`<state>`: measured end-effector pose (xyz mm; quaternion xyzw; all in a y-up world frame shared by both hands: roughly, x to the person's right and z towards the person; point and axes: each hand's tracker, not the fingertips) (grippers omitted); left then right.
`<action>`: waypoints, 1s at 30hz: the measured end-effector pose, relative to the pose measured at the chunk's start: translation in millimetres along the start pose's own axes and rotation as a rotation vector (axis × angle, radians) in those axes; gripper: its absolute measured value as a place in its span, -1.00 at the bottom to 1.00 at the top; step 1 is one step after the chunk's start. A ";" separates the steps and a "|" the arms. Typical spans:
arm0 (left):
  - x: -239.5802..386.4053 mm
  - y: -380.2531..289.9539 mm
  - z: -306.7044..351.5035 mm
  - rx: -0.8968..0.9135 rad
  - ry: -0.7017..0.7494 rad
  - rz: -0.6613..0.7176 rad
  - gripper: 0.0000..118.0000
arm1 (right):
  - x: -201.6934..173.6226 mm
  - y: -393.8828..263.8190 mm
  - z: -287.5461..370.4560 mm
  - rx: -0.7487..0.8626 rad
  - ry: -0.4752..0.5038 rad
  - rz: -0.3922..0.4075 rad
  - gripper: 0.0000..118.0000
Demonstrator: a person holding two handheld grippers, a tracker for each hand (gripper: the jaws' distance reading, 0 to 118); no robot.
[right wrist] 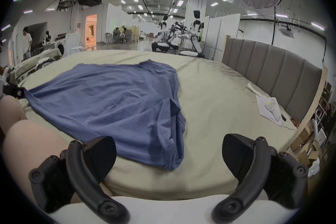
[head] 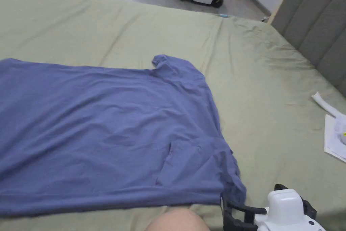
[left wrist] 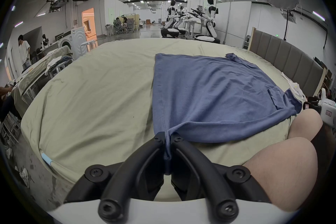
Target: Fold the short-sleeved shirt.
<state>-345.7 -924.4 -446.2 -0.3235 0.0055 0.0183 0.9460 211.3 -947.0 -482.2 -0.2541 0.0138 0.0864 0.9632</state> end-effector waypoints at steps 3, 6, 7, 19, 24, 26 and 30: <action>-1.2 -2.5 -3.9 -0.012 0.005 0.001 -0.94 | 0.9 6.8 -17.5 -0.030 0.017 0.000 0.56; -1.8 -5.1 -6.4 -0.020 0.010 -0.003 -0.94 | 1.4 7.9 -37.2 -0.134 0.029 0.032 -0.89; -1.8 -5.8 -6.8 -0.026 0.011 -0.007 -0.94 | -0.7 11.2 -37.1 -0.138 0.042 0.008 -0.90; -11.7 66.5 -6.3 -0.053 -0.005 -0.110 -0.94 | 30.1 81.4 -18.0 -0.075 0.103 -0.012 -0.91; -26.6 124.1 -48.7 -0.132 -0.027 -0.101 -0.94 | 42.1 137.3 -71.2 -0.176 0.180 -0.013 -0.91; -25.6 143.0 -70.2 -0.167 -0.031 -0.112 -0.94 | 44.2 150.0 -97.2 -0.216 0.172 -0.014 -0.90; -35.2 165.2 -122.8 -0.263 -0.070 -0.003 -0.94 | 54.7 151.9 -162.7 -0.354 0.194 -0.034 -0.90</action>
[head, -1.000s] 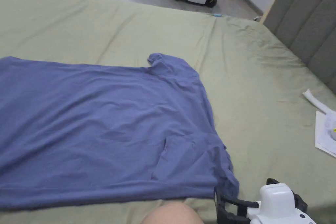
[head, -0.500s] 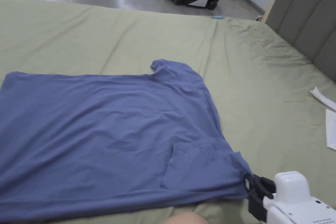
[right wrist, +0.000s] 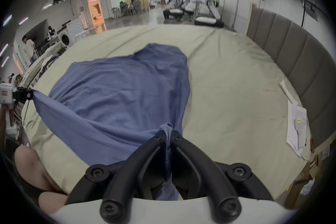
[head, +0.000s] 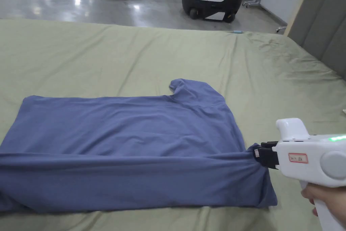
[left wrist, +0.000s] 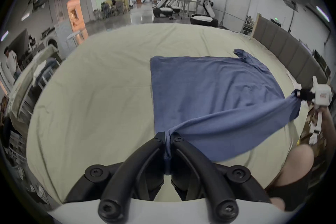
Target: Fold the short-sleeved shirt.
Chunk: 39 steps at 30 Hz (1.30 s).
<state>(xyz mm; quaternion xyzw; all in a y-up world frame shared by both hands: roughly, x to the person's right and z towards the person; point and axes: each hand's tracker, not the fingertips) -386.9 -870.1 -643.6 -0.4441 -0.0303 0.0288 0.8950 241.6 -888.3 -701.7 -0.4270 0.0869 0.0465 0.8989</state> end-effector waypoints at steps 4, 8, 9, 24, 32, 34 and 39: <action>-4.0 19.4 -45.1 -0.085 0.005 -0.001 -0.94 | 11.4 11.2 -40.7 -0.046 -0.038 -0.002 -0.90; -15.4 24.6 -76.6 -0.122 0.003 0.022 -0.94 | 8.3 21.1 -59.2 -0.044 -0.066 -0.001 -0.90; -17.6 24.6 -81.5 -0.129 -0.006 0.036 -0.88 | 4.7 22.3 -58.4 -0.039 -0.069 -0.003 -0.87; 27.9 -115.6 90.8 0.286 0.133 0.097 -1.00 | -11.6 -99.4 68.5 0.280 -0.149 -0.082 -0.99; 39.9 -112.4 31.7 0.199 0.061 0.084 -0.80 | -73.8 -134.0 96.4 0.265 -0.043 -0.063 -0.99; 38.2 -99.7 7.7 0.205 0.093 0.089 0.19 | -75.2 -129.0 99.2 0.270 -0.043 -0.053 -0.99; 31.1 -81.1 -61.1 0.047 0.164 0.046 0.01 | -71.4 -123.9 103.3 0.268 -0.062 -0.034 -0.99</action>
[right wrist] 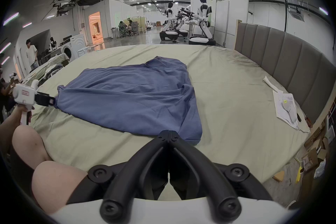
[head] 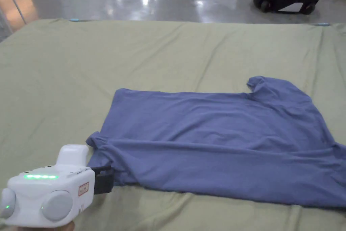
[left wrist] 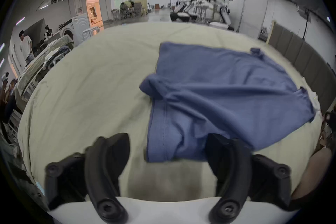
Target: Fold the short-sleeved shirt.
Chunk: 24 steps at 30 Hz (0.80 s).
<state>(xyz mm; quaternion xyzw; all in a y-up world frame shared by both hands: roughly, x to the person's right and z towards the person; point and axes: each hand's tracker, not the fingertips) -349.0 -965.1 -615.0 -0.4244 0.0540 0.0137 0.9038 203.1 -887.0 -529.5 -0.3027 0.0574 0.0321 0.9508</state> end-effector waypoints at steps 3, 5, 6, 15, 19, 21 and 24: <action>6.5 -0.3 7.4 0.029 0.001 0.004 -0.69 | 6.0 1.5 0.9 -0.005 -0.024 0.006 -0.99; 11.0 -2.8 13.7 0.079 0.018 -0.057 -0.91 | 9.6 -0.7 -1.5 -0.010 -0.030 0.002 -0.99; 16.9 -4.8 17.3 0.094 0.054 -0.102 -0.91 | 13.6 -1.4 -4.5 -0.021 -0.028 -0.006 -0.99; -1.6 1.3 69.2 0.145 -0.075 0.018 -0.92 | 38.0 -10.7 -39.3 -0.044 -0.050 -0.004 -0.52; -7.7 -0.3 68.3 0.136 -0.104 0.040 -0.92 | 50.5 -2.9 -72.5 -0.079 -0.030 -0.035 0.70; -2.0 0.2 68.3 0.139 -0.093 0.023 -0.92 | 50.9 2.6 -93.0 -0.109 -0.044 -0.042 0.55; -0.2 -1.8 64.3 0.127 -0.092 0.020 -0.92 | 57.7 -7.4 -122.2 -0.174 0.057 -0.082 -0.48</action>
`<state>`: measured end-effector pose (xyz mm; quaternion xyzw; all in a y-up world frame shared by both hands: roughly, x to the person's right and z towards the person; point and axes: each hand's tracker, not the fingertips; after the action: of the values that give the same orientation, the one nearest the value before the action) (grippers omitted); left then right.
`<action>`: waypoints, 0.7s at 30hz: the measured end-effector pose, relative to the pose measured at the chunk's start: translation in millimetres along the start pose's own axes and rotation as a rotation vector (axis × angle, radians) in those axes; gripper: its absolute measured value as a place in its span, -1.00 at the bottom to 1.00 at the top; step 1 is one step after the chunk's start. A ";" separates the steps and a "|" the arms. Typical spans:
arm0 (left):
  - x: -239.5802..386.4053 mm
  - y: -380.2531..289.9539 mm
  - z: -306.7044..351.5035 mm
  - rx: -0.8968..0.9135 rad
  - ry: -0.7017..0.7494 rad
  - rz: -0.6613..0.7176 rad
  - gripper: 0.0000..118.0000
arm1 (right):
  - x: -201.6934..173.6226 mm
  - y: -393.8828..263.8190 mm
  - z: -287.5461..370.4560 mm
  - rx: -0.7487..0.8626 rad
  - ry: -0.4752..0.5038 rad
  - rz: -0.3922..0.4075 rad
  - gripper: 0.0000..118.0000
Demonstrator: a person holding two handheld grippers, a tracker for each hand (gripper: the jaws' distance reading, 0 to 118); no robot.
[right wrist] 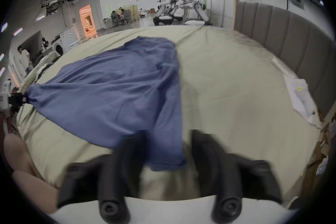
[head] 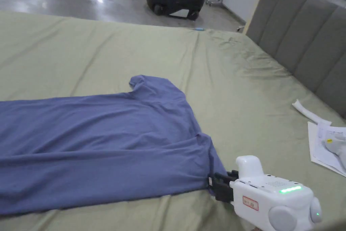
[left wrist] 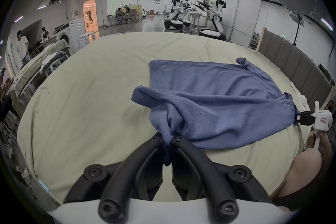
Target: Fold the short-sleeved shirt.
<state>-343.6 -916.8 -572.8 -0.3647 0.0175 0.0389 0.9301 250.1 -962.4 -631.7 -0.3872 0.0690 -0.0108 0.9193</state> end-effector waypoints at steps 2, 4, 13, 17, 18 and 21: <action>-1.4 -2.2 -3.3 -0.008 0.001 0.000 -0.92 | -9.8 0.0 1.6 0.009 -0.001 0.000 -0.84; -5.0 -1.6 0.3 -0.001 0.008 0.014 -0.92 | -10.6 5.3 8.9 0.010 -0.006 0.026 -0.84; -12.8 23.9 60.2 0.068 -0.039 -0.012 -0.92 | -5.7 34.1 96.7 0.071 0.019 0.082 -0.84; -23.4 -4.0 79.2 0.032 -0.051 -0.007 -0.92 | -11.8 0.2 117.4 0.042 0.027 0.104 -0.84; -27.7 -15.4 79.5 0.010 -0.056 0.003 -0.92 | -12.7 -14.2 118.0 0.029 0.029 0.106 -0.84; -37.6 -48.4 74.0 -0.077 -0.063 0.052 -0.92 | -15.2 -48.5 109.1 -0.050 0.030 0.106 -0.84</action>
<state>-376.6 -904.1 -483.4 -0.3982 -0.0037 0.0750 0.9142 251.4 -917.7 -520.0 -0.4057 0.1036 0.0337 0.9075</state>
